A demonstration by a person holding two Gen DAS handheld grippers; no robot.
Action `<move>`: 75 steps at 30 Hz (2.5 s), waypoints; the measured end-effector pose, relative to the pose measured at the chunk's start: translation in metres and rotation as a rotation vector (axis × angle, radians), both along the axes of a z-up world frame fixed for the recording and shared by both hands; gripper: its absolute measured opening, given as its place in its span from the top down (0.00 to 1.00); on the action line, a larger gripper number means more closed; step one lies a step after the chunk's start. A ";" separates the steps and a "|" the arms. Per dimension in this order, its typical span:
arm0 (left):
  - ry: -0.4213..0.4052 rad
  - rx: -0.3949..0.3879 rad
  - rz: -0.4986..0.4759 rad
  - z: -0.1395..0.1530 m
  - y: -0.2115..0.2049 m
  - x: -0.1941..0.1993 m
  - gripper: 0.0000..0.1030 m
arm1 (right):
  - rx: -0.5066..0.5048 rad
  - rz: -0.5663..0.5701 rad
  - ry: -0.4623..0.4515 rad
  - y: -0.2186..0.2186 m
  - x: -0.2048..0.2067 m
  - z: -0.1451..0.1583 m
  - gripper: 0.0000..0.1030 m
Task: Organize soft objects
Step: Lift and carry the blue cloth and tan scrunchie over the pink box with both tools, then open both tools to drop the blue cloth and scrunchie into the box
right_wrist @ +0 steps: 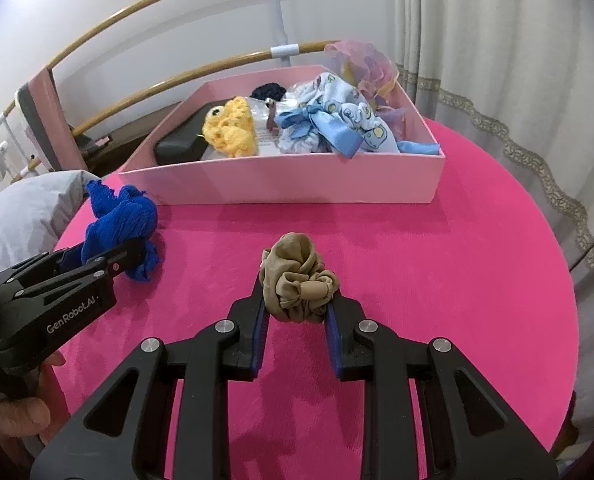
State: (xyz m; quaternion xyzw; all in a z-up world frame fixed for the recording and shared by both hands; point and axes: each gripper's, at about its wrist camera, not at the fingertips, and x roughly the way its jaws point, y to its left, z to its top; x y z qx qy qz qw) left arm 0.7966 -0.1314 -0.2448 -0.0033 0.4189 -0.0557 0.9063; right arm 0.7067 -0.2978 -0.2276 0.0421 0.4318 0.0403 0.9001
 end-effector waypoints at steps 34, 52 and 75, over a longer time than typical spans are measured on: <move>-0.232 0.004 0.006 0.129 0.018 -0.021 0.64 | 0.003 0.091 -0.213 0.012 0.015 0.109 0.77; -0.263 0.009 -0.017 0.149 -0.015 0.105 0.64 | -0.013 0.109 -0.224 0.011 0.128 0.134 0.77; -0.074 -0.023 -0.066 0.101 -0.027 0.301 0.42 | 0.020 0.078 -0.057 -0.005 0.220 0.063 0.72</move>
